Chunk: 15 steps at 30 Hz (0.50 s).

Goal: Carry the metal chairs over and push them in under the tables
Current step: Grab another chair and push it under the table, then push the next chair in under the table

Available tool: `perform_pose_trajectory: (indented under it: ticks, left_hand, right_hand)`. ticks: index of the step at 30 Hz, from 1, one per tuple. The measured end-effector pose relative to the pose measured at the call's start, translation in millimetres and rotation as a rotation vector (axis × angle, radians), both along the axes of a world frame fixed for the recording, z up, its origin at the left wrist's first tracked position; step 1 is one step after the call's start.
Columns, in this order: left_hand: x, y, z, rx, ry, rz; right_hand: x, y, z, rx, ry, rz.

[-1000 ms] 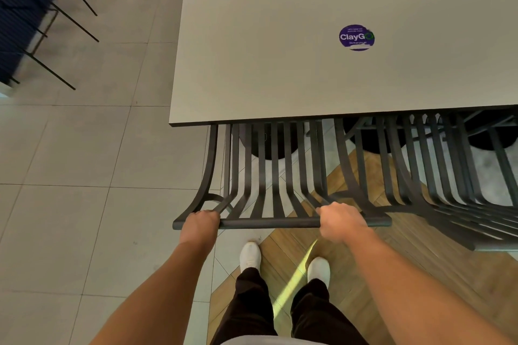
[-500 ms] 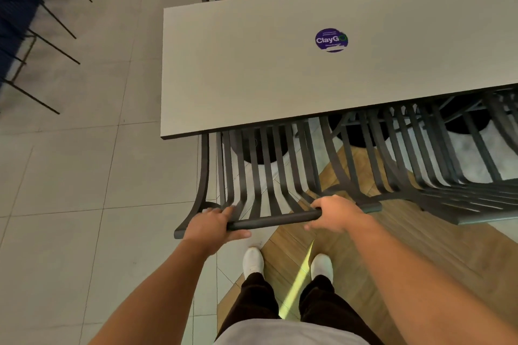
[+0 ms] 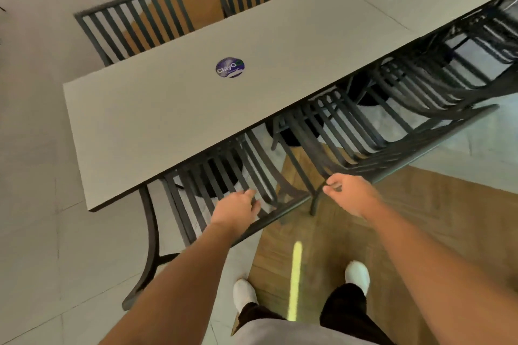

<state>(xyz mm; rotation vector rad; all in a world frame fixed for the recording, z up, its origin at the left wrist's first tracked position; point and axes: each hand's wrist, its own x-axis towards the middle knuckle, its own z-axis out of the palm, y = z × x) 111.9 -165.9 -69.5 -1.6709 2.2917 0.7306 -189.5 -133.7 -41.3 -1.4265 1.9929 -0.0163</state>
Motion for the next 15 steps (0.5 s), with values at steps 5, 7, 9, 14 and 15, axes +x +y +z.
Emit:
perform_pose_trajectory:
  ticks: [5,7,9,14,15]
  left_hand:
    - [-102,-8,1,-0.047,0.065,0.055]
    - [-145,-4,3,-0.066,0.071,0.092]
    - [-187,1,4,-0.068,0.072,0.123]
    - [-275,9,-3,-0.048,0.113,0.144]
    - [-287,8,-4,-0.035,0.114,0.128]
  right_hand:
    - [-115,-1,3,-0.087,0.078,-0.019]
    - [-157,-3,3,-0.15,0.086,-0.021]
    - [-196,-5,4,-0.179,0.084,-0.017]
    - [-273,-21,5,-0.151,0.083,0.088]
    - [-285,-26,7,-0.14,0.081,0.098]
